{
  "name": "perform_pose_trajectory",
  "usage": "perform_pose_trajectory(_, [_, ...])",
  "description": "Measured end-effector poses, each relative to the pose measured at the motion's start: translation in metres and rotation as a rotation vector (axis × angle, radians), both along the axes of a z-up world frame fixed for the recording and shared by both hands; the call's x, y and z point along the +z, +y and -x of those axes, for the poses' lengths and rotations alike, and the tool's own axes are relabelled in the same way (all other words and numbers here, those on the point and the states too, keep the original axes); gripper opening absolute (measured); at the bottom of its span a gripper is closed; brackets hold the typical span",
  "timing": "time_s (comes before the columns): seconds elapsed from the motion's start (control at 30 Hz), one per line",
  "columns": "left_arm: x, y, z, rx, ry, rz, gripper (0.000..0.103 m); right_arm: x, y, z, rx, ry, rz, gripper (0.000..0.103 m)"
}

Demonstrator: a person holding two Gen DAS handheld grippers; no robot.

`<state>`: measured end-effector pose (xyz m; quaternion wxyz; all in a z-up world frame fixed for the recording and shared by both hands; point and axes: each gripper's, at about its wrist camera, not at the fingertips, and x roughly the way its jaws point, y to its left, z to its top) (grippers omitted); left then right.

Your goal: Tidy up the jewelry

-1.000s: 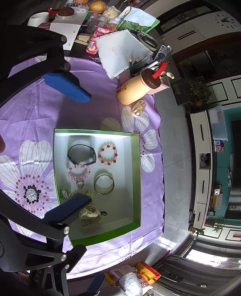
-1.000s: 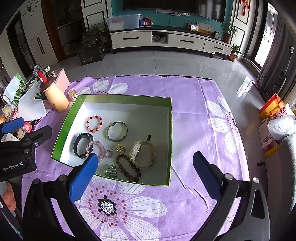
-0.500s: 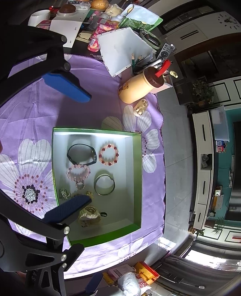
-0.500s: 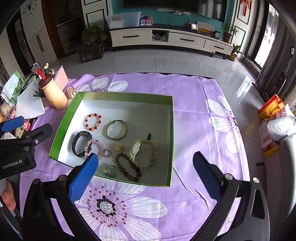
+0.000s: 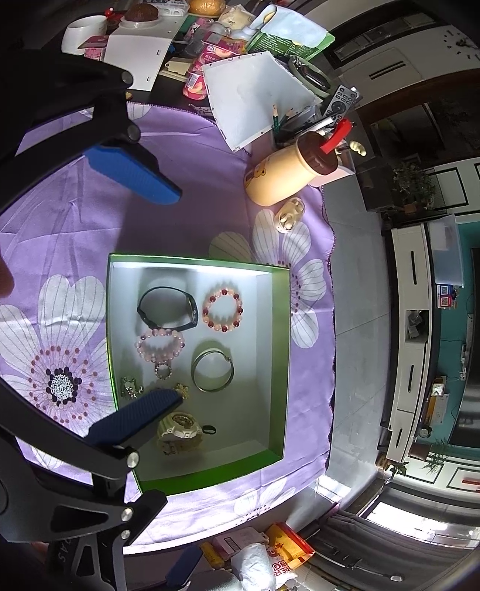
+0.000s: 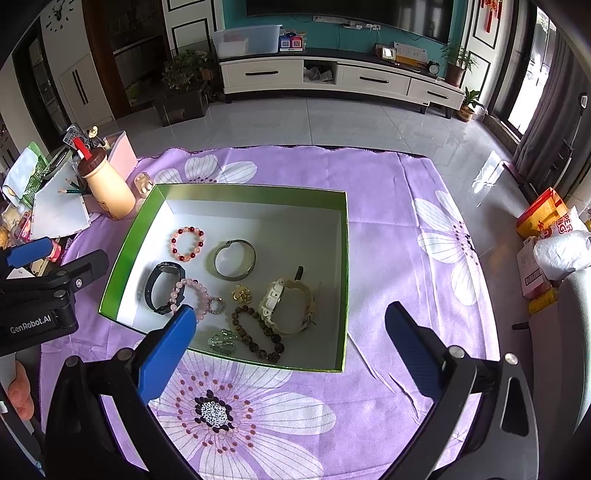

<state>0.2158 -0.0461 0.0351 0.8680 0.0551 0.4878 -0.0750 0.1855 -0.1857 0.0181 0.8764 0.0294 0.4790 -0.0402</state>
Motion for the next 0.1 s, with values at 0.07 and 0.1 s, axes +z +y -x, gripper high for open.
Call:
perform_pose_trajectory(0.07, [-0.0013, 0.0001, 0.0003, 0.000, 0.005, -0.002, 0.101, 0.0001, 0.0000, 0.0000, -0.001, -0.002, 0.000, 0.102])
perform_pose_trajectory(0.1, [-0.0018, 0.0001, 0.0006, 0.000, 0.006, -0.002, 0.101, 0.0001, 0.0000, 0.0000, 0.000, -0.001, -0.001, 0.102])
